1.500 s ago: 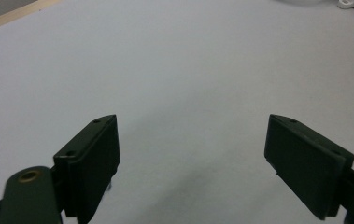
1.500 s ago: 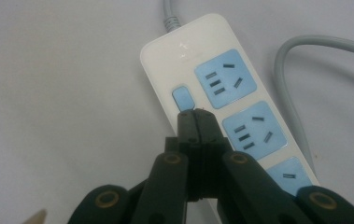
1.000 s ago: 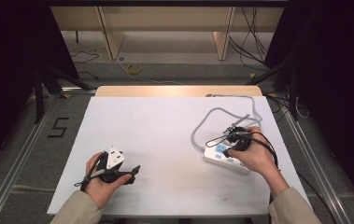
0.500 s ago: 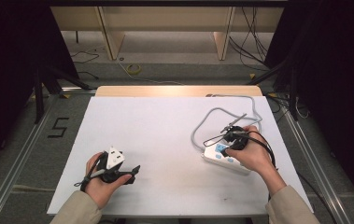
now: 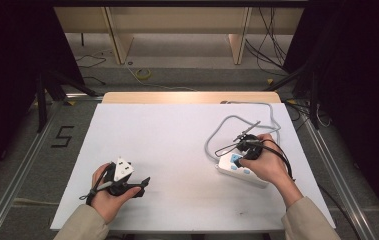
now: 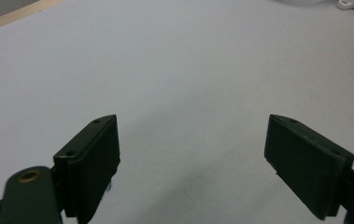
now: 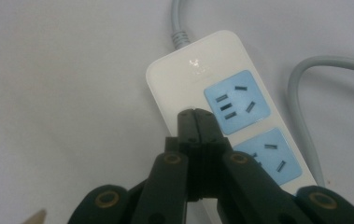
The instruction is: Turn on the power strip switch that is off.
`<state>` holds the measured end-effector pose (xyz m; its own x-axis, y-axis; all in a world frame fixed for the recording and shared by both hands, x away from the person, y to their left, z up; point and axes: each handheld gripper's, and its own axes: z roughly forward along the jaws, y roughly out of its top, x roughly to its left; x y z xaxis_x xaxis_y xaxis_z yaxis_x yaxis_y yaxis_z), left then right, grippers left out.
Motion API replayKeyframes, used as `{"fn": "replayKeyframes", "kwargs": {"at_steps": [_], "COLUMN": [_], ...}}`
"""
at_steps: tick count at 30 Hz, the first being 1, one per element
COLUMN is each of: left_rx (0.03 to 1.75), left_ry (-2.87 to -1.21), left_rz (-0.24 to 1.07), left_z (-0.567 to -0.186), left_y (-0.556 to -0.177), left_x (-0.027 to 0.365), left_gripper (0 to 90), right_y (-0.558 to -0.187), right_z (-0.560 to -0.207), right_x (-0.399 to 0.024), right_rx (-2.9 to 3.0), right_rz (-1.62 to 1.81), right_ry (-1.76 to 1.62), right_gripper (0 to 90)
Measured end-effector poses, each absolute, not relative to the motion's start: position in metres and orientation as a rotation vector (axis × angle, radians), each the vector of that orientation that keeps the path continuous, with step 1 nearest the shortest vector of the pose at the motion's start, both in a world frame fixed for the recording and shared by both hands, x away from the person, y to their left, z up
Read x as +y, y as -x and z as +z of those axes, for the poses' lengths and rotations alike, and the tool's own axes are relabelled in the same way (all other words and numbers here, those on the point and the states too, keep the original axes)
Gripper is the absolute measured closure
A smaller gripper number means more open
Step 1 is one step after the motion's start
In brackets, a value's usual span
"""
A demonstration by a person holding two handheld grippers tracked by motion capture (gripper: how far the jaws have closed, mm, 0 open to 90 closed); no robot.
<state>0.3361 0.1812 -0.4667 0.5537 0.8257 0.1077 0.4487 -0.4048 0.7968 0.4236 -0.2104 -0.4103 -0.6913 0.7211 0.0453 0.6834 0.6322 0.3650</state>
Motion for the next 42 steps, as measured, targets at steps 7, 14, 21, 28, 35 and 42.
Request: {"fn": "replayKeyframes", "kwargs": {"at_steps": [7, 14, 21, 28, 35, 42], "left_rx": [1.022, 1.021, 1.021, 1.024, 1.022, 1.022], "left_ry": [-2.048, -2.048, -2.046, -2.044, -2.048, -2.047], "left_rz": [0.649, 0.649, 0.649, 0.647, 0.647, 0.646], "left_z": [-0.467, -0.467, -0.467, -0.467, -0.467, -0.467], "left_y": [-0.336, -0.336, -0.336, -0.336, -0.336, -0.336], "left_x": [0.181, 0.181, 0.181, 0.181, 0.181, 0.181], "left_gripper": [17.9, 17.9, 17.9, 17.9, 17.9, 17.9], "right_y": [-0.425, -0.427, -0.429, -0.43, -0.431, -0.432], "right_z": [-0.412, -0.415, -0.417, -0.418, -0.423, -0.425], "right_x": [-0.208, -0.206, -0.204, -0.202, -0.2, -0.198], "right_rx": [2.743, 2.745, 2.746, 2.745, 2.75, 2.751], "right_rz": [0.542, 0.534, 0.525, 0.524, 0.512, 0.506], "right_ry": [-1.182, -1.182, -1.177, -1.173, -1.169, -1.171], "right_gripper": [90.0, 90.0, 90.0, 90.0, 90.0, 90.0]}}
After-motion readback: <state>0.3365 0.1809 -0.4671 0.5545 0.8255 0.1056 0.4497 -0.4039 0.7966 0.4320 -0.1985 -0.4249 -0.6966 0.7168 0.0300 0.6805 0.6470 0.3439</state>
